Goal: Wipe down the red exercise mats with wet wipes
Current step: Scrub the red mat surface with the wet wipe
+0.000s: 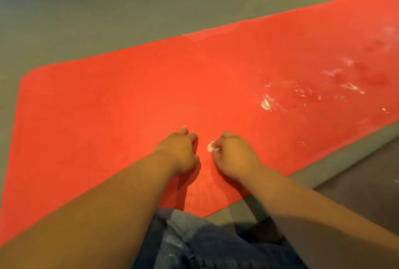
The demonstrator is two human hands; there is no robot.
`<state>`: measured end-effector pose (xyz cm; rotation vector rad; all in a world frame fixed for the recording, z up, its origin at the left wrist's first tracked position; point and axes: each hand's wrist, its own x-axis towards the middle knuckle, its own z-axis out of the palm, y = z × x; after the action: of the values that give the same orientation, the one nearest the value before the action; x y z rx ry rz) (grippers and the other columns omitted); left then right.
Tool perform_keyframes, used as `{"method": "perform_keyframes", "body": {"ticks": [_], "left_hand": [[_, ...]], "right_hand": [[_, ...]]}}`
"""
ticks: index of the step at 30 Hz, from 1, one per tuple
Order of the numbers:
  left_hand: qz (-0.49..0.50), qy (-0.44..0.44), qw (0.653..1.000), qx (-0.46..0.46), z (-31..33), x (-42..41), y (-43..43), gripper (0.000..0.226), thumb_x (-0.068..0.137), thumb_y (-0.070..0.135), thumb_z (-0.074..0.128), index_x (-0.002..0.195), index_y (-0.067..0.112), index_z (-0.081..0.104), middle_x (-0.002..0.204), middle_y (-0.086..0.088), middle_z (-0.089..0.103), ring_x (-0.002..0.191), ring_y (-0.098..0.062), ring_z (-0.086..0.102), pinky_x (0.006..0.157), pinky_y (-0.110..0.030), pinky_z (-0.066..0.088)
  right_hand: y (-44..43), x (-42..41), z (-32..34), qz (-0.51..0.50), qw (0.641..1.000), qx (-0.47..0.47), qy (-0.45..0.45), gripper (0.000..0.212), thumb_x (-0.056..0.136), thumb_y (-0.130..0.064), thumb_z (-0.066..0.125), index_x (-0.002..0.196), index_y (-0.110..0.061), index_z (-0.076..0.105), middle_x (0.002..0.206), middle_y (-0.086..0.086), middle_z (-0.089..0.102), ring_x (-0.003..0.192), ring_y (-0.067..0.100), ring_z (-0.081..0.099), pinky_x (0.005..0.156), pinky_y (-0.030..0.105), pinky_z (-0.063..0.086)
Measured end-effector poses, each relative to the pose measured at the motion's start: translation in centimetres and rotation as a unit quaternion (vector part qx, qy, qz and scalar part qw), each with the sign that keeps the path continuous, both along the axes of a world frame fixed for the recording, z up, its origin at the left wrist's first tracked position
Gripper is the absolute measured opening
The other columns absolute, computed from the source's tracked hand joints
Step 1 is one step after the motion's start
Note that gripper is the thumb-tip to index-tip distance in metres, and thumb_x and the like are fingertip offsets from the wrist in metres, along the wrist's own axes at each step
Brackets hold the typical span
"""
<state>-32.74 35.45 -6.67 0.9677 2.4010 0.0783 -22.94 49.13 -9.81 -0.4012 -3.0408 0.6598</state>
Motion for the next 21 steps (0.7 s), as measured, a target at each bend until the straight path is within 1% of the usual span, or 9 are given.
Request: {"method": "perform_keyframes", "body": {"ticks": [3, 5, 8, 10, 12, 14, 16, 19, 21], "left_hand": [[-0.048, -0.029, 0.998, -0.019, -0.3, 2.6, 2.6, 0.057, 0.086, 0.041, 0.058, 0.138, 0.019, 0.045, 0.154, -0.020, 0.023, 0.144, -0.024, 0.022, 0.118, -0.041, 0.013], [-0.051, -0.015, 0.998, -0.043, -0.5, 3.6, 3.4, 0.058, 0.086, 0.044, 0.058, 0.137, 0.020, 0.045, 0.153, -0.021, 0.023, 0.143, -0.028, 0.022, 0.118, -0.043, 0.009], [-0.038, 0.019, 0.998, -0.051, -0.7, 4.7, 4.1, 0.066, 0.084, 0.050, 0.058, 0.139, 0.021, 0.038, 0.153, -0.018, 0.021, 0.140, -0.034, 0.024, 0.116, -0.040, 0.016], [-0.044, 0.032, 0.998, -0.034, -0.9, 5.5, 4.8, 0.073, 0.083, 0.055, 0.058, 0.142, 0.021, 0.032, 0.156, -0.014, 0.014, 0.143, -0.032, 0.019, 0.115, -0.038, 0.022], [-0.090, 0.037, 0.995, -0.006, -1.0, 7.2, 6.7, 0.082, 0.080, 0.060, 0.059, 0.146, 0.025, 0.026, 0.160, -0.008, 0.006, 0.145, -0.027, 0.013, 0.116, -0.039, 0.021], [-0.120, 0.022, 0.992, -0.005, -1.2, 9.2, 9.2, 0.094, 0.073, 0.069, 0.060, 0.148, 0.030, 0.020, 0.161, -0.001, -0.001, 0.147, -0.024, 0.007, 0.115, -0.053, 0.020], [-0.129, 0.017, 0.991, -0.042, -1.6, 11.0, 11.4, 0.100, 0.069, 0.071, 0.060, 0.148, 0.034, 0.014, 0.160, 0.004, -0.005, 0.147, -0.029, 0.001, 0.109, -0.065, 0.020], [-0.137, 0.056, 0.987, -0.066, -2.0, 11.5, 12.4, 0.093, 0.072, 0.066, 0.063, 0.146, 0.032, 0.017, 0.160, 0.000, 0.003, 0.144, -0.037, 0.009, 0.108, -0.058, 0.031], [-0.150, 0.077, 0.983, -0.079, -1.6, 10.8, 12.4, 0.094, 0.075, 0.066, 0.061, 0.148, 0.025, 0.019, 0.160, -0.001, 0.007, 0.144, -0.035, 0.016, 0.109, -0.049, 0.034]], "right_hand": [[0.5, 3.7, 0.9, 0.117, 0.992, -0.026, -0.031, 0.021, 0.083, -0.026, 0.051, 0.083, -0.016, 0.069, 0.087, 0.004, 0.058, 0.086, 0.027, 0.058, 0.071, 0.034, 0.043], [4.6, 5.0, 1.1, 0.097, 0.994, -0.023, -0.038, 0.023, 0.084, -0.029, 0.052, 0.086, -0.016, 0.070, 0.090, 0.005, 0.061, 0.088, 0.026, 0.059, 0.074, 0.032, 0.043], [13.2, 7.1, 1.0, -0.080, 0.996, 0.013, -0.041, 0.020, 0.086, -0.026, 0.061, 0.080, -0.009, 0.068, 0.088, 0.014, 0.065, 0.087, 0.031, 0.060, 0.072, 0.032, 0.041], [18.3, 9.4, 1.2, -0.211, 0.977, 0.025, -0.027, 0.021, 0.086, -0.025, 0.063, 0.075, -0.006, 0.067, 0.084, 0.019, 0.066, 0.085, 0.034, 0.061, 0.066, 0.032, 0.038], [19.6, 11.1, 1.0, -0.263, 0.965, 0.000, -0.012, 0.019, 0.086, -0.024, 0.065, 0.078, -0.007, 0.069, 0.085, 0.019, 0.068, 0.085, 0.034, 0.063, 0.063, 0.029, 0.034], [16.8, 11.1, 0.3, -0.216, 0.976, -0.033, 0.001, 0.013, 0.085, -0.019, 0.065, 0.086, -0.008, 0.072, 0.091, 0.015, 0.068, 0.088, 0.031, 0.061, 0.067, 0.029, 0.036], [12.5, 10.9, -0.5, -0.116, 0.991, -0.062, 0.024, 0.013, 0.083, -0.016, 0.063, 0.090, -0.013, 0.073, 0.092, 0.009, 0.064, 0.088, 0.027, 0.059, 0.071, 0.028, 0.038], [10.8, 11.1, -1.2, 0.002, 0.996, -0.084, 0.035, 0.014, 0.081, -0.017, 0.058, 0.087, -0.020, 0.070, 0.086, 0.000, 0.058, 0.084, 0.020, 0.055, 0.068, 0.027, 0.040], [14.1, 11.2, -1.1, -0.027, 0.995, -0.089, 0.040, 0.011, 0.083, -0.020, 0.060, 0.087, -0.017, 0.070, 0.086, 0.001, 0.060, 0.080, 0.018, 0.054, 0.070, 0.028, 0.044]]}}
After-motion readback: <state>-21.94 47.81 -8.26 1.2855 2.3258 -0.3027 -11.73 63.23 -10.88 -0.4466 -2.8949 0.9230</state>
